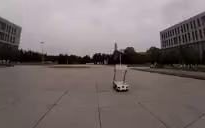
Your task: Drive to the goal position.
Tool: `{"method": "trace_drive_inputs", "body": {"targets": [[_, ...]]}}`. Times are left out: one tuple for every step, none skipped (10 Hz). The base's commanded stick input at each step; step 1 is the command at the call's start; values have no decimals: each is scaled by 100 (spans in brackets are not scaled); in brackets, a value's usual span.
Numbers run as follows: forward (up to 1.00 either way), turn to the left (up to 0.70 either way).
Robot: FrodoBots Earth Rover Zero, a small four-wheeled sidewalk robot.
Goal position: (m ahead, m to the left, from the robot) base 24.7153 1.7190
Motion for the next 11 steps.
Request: {"method": "trace_drive_inputs", "body": {"targets": [[100, 0], [100, 0], [100, 0], [100, 0], [100, 0], [100, 0], [100, 0], [100, 0], [100, 0], [100, 0], [100, 0]]}}
